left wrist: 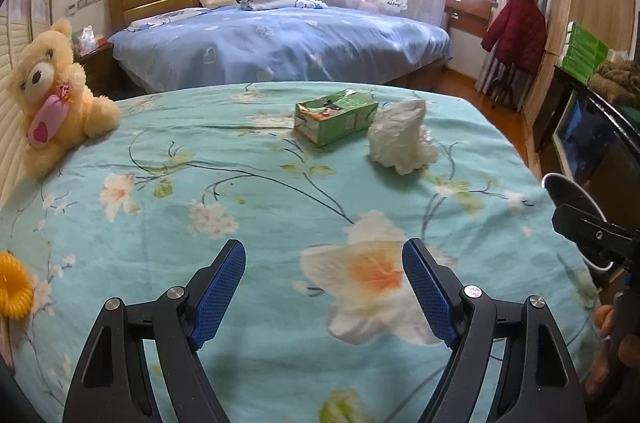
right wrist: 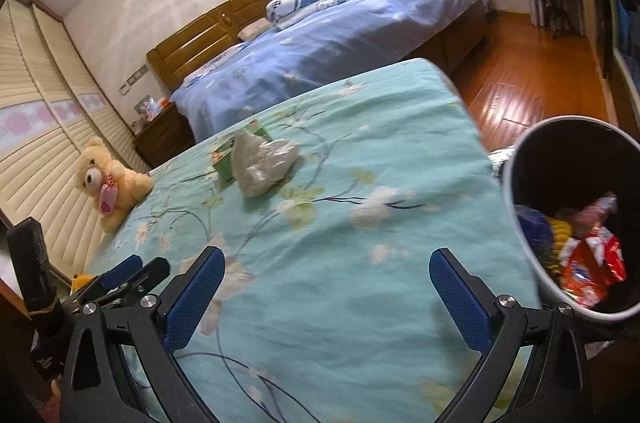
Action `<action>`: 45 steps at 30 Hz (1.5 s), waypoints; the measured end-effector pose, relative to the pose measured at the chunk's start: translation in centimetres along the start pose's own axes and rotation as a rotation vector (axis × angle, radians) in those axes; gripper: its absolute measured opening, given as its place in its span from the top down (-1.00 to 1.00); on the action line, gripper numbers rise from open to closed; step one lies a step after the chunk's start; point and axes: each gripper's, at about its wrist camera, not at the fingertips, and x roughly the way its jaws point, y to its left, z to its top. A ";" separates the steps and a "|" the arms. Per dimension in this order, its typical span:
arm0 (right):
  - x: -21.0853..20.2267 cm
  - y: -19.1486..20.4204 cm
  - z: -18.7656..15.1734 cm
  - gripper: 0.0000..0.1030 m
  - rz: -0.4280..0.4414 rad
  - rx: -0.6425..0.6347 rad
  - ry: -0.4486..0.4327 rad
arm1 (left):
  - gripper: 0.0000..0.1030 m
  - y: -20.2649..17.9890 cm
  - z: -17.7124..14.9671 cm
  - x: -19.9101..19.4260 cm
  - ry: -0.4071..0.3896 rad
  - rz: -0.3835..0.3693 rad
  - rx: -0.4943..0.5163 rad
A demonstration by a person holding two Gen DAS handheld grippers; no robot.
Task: Collect trash
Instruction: 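Grasp the green milk carton with left tool while right tool grasps white tissue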
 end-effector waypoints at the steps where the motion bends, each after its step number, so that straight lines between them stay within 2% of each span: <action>1: 0.3 0.2 0.1 -0.99 0.002 -0.001 0.002 | -0.57 0.2 0.2 0.2 0.002 -0.001 -0.002; 15: 5.7 2.9 3.2 -0.99 0.060 0.003 0.039 | -0.57 3.9 3.3 4.5 0.026 0.018 -0.008; 22: 8.8 3.3 4.5 -0.97 0.085 0.022 0.069 | -0.57 5.3 5.6 8.6 0.076 -0.064 -0.027; 28: 10.5 3.9 5.2 -0.89 0.105 0.021 0.098 | -0.58 5.2 8.2 11.8 0.096 -0.124 0.056; 32: 11.8 4.1 5.6 -0.62 0.107 0.014 0.120 | -0.60 5.5 9.6 14.0 0.120 -0.162 0.098; 36: 12.1 3.5 5.7 0.01 0.116 0.018 0.124 | -0.60 5.9 10.7 15.8 0.141 -0.178 0.087; 38: 11.7 3.2 5.7 0.21 0.127 0.022 0.123 | -0.60 5.6 11.2 16.5 0.141 -0.181 0.092; 42: 10.3 2.3 5.6 0.29 0.124 0.035 0.107 | -0.60 4.1 11.8 17.6 0.122 -0.175 0.133; 45: 9.0 1.3 5.3 0.29 0.137 0.063 0.099 | -0.60 2.8 12.0 18.2 0.116 -0.141 0.173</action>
